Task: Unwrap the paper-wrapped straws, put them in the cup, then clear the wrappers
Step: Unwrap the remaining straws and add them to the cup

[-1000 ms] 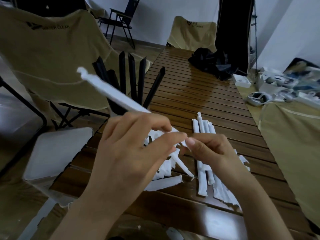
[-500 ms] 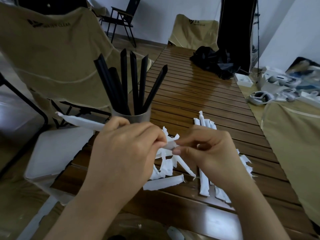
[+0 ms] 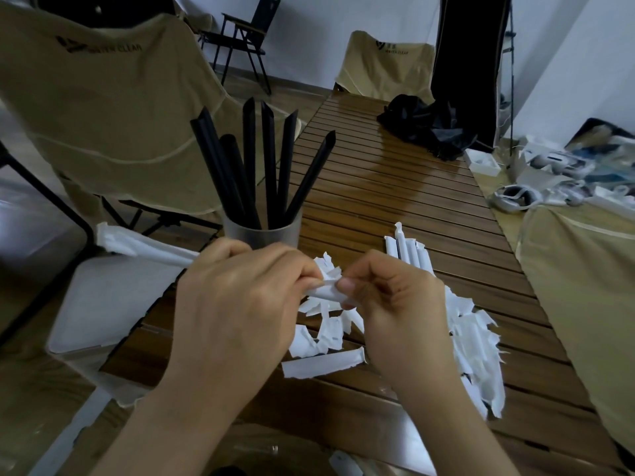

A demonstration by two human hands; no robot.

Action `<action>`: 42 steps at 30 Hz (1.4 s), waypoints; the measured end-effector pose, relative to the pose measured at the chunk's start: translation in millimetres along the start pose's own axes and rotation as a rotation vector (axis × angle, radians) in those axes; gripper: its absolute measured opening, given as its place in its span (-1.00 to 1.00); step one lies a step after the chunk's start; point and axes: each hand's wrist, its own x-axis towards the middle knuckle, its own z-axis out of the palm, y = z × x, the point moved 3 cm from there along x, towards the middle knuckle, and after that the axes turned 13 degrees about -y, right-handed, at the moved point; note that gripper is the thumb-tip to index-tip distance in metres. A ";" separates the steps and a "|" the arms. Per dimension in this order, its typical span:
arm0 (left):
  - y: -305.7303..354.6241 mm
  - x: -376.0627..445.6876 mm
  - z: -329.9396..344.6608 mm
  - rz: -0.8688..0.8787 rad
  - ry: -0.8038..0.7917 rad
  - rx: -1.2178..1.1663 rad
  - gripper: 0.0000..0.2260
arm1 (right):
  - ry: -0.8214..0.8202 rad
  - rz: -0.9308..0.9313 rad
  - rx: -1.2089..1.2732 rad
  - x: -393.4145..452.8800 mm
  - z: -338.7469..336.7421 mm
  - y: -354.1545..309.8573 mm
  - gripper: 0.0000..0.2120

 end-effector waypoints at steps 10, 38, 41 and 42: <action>16.8 -0.7 4.6 0.089 -0.065 -0.031 -0.68 | -0.038 0.297 0.354 -2.6 -6.9 10.8 -0.80; -8.2 -3.4 12.9 -0.162 -0.354 -0.338 -0.76 | -0.194 0.186 -0.052 -1.1 -13.0 16.5 -0.82; -4.9 3.1 11.5 -0.131 -0.375 -0.273 -0.86 | -0.074 0.204 -0.067 -2.0 -15.3 20.4 -0.81; -2.6 6.2 9.1 -0.138 -0.392 -0.284 -0.86 | -0.045 0.227 -0.059 -2.2 -15.2 22.5 -0.81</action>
